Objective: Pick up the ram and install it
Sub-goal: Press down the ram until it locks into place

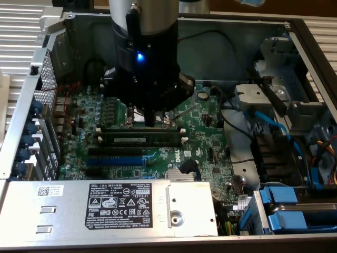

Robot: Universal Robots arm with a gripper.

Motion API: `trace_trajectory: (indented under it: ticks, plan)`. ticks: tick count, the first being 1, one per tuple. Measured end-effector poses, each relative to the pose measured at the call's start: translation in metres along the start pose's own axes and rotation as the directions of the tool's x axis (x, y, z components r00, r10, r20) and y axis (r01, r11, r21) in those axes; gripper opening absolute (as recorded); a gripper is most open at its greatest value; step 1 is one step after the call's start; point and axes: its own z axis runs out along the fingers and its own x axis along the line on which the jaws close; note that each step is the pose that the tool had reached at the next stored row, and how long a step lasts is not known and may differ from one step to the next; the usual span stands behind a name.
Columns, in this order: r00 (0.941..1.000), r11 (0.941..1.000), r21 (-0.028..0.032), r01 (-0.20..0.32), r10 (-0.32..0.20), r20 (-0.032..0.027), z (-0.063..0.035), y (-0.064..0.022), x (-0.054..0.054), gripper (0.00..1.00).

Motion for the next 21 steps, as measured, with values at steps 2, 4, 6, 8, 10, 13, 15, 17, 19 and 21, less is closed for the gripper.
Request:
trace_trajectory:
  ticks: [2,4,6,8,10,13,15,17,19,21]
  plan:
    - [1.0000,1.0000,0.0003,-0.003,0.003,0.0002,0.0000,0.0000,0.0000,0.11]
    - [1.0000,1.0000,0.0003,-0.004,0.004,0.0003,0.0000,0.0000,0.0000,0.11]
    - [1.0000,1.0000,0.0003,-0.004,0.004,0.0002,0.0000,0.0000,-0.0001,0.11]
    - [1.0000,1.0000,0.0003,-0.004,0.004,0.0002,0.0000,0.0001,-0.0003,0.11]
    - [1.0000,1.0000,0.0003,-0.004,0.004,0.0002,0.0001,0.0002,-0.0009,0.11]
    - [1.0000,1.0000,0.0003,-0.004,0.004,0.0002,0.0002,0.0006,-0.0023,0.11]
    - [1.0000,1.0000,0.0004,-0.004,0.004,0.0002,0.0002,0.0007,-0.0029,0.11]
    - [1.0000,1.0000,0.0004,-0.004,0.004,0.0002,0.0002,0.0007,-0.0029,0.11]
    - [1.0000,1.0000,0.0003,-0.004,0.004,0.0002,0.0002,0.0007,-0.0029,0.11]
    - [1.0000,1.0000,0.0003,-0.004,0.004,0.0002,0.0002,0.0007,-0.0029,0.11]
